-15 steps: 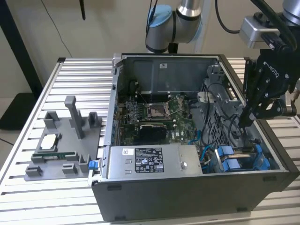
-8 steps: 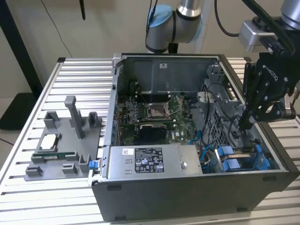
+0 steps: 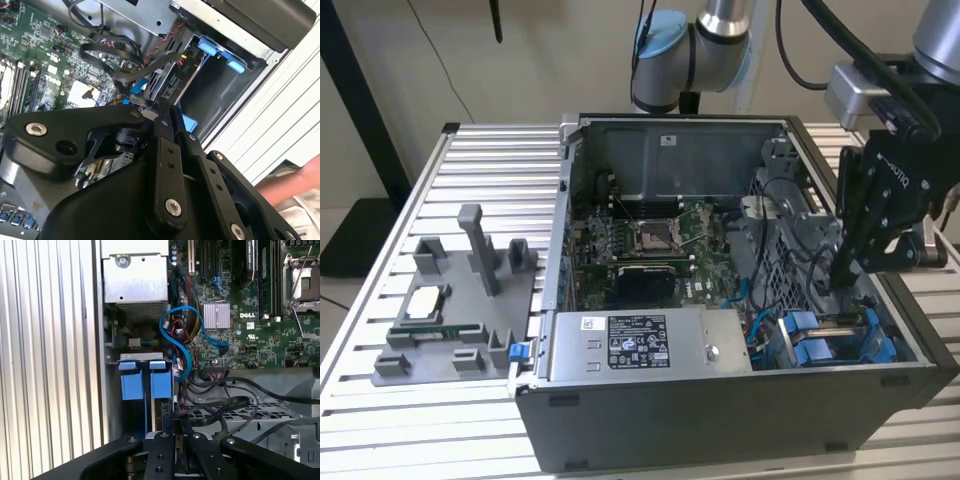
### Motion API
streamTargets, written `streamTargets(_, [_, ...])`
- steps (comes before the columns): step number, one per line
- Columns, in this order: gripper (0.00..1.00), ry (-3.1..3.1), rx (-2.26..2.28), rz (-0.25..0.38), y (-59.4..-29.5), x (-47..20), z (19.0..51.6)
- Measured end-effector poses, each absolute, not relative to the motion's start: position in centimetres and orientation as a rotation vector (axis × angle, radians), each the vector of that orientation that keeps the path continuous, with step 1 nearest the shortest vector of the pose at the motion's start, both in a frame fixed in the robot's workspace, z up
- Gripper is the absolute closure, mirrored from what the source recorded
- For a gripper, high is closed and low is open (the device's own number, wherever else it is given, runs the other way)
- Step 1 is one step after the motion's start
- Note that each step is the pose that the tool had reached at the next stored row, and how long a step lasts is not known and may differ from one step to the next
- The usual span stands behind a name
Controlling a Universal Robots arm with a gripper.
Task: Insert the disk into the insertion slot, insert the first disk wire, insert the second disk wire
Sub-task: 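Insert the second disk wire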
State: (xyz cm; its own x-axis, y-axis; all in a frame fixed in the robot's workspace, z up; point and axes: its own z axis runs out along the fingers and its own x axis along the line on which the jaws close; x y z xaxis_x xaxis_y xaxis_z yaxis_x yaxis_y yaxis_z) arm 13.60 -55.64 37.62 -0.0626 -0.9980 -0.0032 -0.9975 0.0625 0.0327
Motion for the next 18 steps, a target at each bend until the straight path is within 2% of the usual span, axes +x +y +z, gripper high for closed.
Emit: streamTargets(18, [1.00, -2.282, 2.143, -0.026, -56.06, 13.67, 36.62])
